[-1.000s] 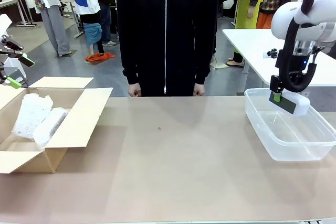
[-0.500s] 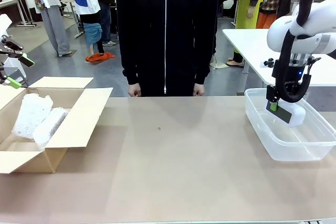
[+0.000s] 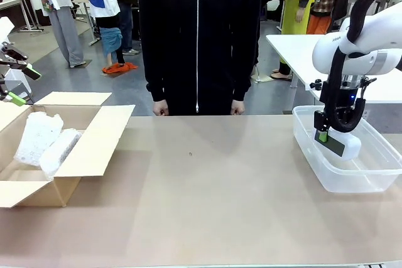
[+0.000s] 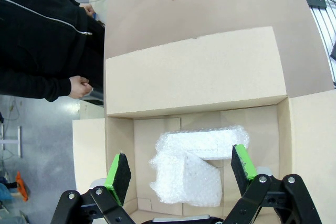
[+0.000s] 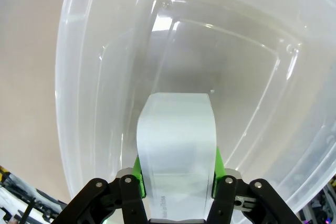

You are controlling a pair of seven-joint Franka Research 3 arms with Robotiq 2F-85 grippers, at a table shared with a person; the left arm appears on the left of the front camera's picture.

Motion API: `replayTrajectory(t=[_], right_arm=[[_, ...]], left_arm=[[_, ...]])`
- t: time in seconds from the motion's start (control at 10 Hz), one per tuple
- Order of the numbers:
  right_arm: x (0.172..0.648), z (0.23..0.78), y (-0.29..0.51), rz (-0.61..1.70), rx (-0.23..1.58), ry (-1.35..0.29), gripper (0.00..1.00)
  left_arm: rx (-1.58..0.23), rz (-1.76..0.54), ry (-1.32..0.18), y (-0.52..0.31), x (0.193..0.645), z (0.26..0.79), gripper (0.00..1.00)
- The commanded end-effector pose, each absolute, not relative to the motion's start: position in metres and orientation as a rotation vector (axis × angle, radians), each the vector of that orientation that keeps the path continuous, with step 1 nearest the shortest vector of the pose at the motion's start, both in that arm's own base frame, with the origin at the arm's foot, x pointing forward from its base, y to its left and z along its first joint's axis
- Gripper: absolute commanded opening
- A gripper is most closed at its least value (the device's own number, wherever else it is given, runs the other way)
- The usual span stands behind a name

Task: Separate and place wrapped and unwrapped clocks.
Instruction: If the picked Digital clock is wrapped, place it in the Package Box ; if not, place it in the Organizing box.

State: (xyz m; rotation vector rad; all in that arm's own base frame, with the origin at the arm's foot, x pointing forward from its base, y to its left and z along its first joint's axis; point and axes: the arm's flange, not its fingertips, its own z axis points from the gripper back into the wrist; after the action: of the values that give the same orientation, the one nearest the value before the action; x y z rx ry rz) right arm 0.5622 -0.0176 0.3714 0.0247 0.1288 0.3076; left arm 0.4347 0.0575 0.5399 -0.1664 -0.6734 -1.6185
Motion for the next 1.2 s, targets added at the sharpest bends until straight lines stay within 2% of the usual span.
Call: replayTrajectory(t=[0.0, 0.1, 0.2, 0.3, 0.4, 1.1], right_arm=[[0.566, 0.374, -0.015, 0.292, -0.010, 0.117, 0.90], [0.566, 0.375, -0.014, 0.292, -0.012, 0.117, 0.71], [0.566, 0.376, -0.014, 0.292, -0.016, 0.121, 1.00], [0.566, 0.377, -0.014, 0.291, -0.019, 0.120, 0.91], [0.567, 0.379, -0.014, 0.291, -0.020, 0.119, 1.00], [0.567, 0.453, -0.025, 0.238, -0.025, -0.019, 1.00]], left_arm=[[-0.180, -1.617, -0.683, 0.057, 0.434, 0.541, 1.00], [-0.180, -1.617, -0.683, 0.057, 0.434, 0.541, 1.00], [-0.180, -1.617, -0.683, 0.057, 0.434, 0.541, 1.00], [-0.180, -1.617, -0.683, 0.057, 0.434, 0.541, 1.00], [-0.180, -1.617, -0.683, 0.057, 0.434, 0.541, 1.00], [-0.180, -1.617, -0.683, 0.057, 0.434, 0.541, 1.00]])
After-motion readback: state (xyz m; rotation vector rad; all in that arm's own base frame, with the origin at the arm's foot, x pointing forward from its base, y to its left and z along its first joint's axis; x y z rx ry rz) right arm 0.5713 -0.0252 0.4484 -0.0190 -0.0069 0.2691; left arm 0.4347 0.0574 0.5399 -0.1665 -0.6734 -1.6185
